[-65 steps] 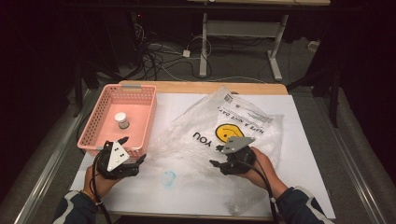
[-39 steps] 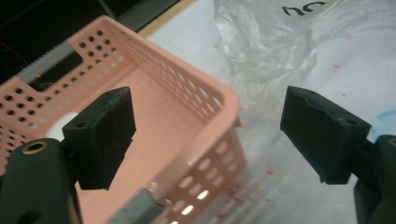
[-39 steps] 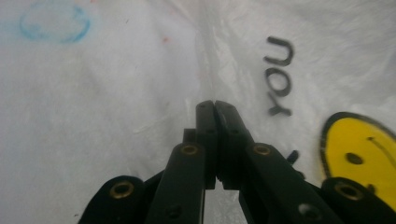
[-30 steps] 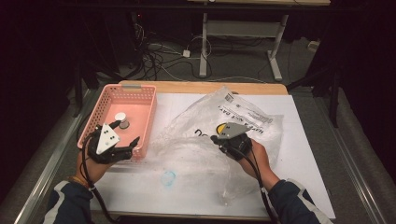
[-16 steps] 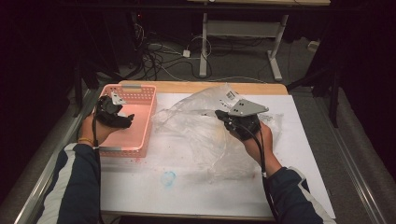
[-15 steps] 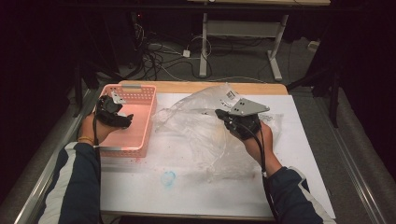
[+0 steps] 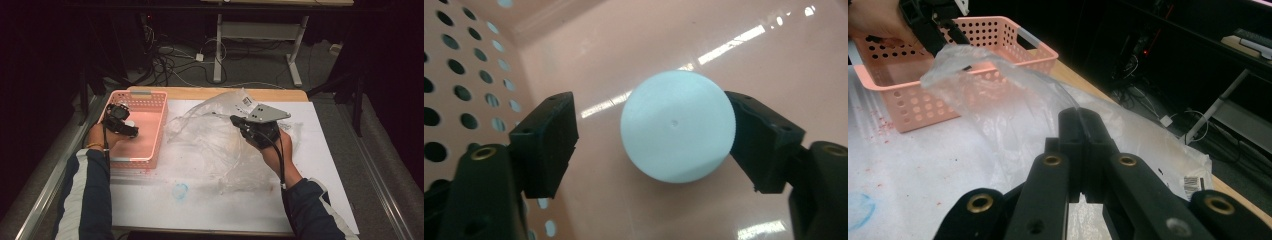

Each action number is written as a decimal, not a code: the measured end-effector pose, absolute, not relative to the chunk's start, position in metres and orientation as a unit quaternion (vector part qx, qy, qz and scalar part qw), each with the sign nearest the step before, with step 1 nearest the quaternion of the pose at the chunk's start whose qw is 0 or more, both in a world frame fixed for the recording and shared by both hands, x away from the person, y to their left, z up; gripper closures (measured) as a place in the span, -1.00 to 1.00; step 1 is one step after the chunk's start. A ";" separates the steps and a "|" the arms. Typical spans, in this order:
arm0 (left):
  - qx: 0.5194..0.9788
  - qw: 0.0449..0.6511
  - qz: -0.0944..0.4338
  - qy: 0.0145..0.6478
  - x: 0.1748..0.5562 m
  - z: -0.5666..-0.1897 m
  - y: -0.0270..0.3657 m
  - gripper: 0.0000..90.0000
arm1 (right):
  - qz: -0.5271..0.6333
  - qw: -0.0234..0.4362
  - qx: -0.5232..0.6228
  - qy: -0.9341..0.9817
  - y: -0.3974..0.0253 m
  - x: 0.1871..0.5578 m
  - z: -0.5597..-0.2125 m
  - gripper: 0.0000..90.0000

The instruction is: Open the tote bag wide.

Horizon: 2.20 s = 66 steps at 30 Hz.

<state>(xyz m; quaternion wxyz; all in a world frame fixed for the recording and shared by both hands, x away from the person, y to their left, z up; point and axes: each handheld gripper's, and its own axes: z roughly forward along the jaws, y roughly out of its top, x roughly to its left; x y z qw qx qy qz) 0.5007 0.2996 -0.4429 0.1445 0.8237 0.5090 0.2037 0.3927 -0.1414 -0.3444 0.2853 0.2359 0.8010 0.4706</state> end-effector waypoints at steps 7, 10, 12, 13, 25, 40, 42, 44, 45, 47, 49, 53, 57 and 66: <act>0.834 0.168 0.202 0.485 0.499 -0.439 0.295 0.07 | 0.465 0.286 0.237 0.804 -0.140 0.393 -0.348 1.00; 0.840 0.167 0.211 0.471 0.495 -0.433 0.290 0.08 | 0.469 0.288 0.238 0.800 -0.140 0.393 -0.347 1.00; 0.839 0.183 0.222 0.462 0.490 -0.426 0.289 0.08 | 0.469 0.290 0.238 0.800 -0.140 0.393 -0.347 1.00; 0.837 0.191 0.231 0.458 0.487 -0.422 0.288 0.08 | 0.471 0.292 0.239 0.797 -0.140 0.392 -0.346 1.00; 0.815 0.338 0.293 0.369 0.425 -0.369 0.254 0.08 | 0.469 0.294 0.237 0.798 -0.138 0.390 -0.346 1.00; 0.821 0.434 0.331 0.168 0.336 -0.338 0.142 0.08 | 0.466 0.257 0.239 0.812 -0.155 0.396 -0.336 1.00; 0.828 0.436 0.320 0.148 0.332 -0.342 0.125 0.08 | 0.466 0.257 0.240 0.812 -0.153 0.395 -0.336 1.00; 0.838 0.431 0.306 0.134 0.332 -0.351 0.110 0.08 | 0.467 0.258 0.240 0.811 -0.152 0.394 -0.337 1.00; 0.844 0.423 0.305 0.128 0.334 -0.357 0.102 0.08 | 0.467 0.257 0.238 0.812 -0.151 0.394 -0.337 1.00; 0.853 0.417 0.286 0.128 0.341 -0.369 0.089 0.08 | 0.466 0.256 0.236 0.813 -0.149 0.393 -0.338 1.00; 0.861 0.409 0.275 0.127 0.349 -0.381 0.079 0.08 | 0.467 0.256 0.235 0.813 -0.148 0.393 -0.338 1.00; 0.872 0.397 0.254 0.133 0.368 -0.402 0.062 0.08 | 0.467 0.249 0.231 0.817 -0.144 0.393 -0.341 1.00; 0.879 0.382 0.244 0.145 0.389 -0.424 0.050 0.08 | 0.463 0.244 0.233 0.819 -0.143 0.395 -0.345 1.00; 0.889 0.363 0.210 0.181 0.423 -0.463 0.037 0.07 | 0.456 0.231 0.247 0.823 -0.145 0.401 -0.353 1.00</act>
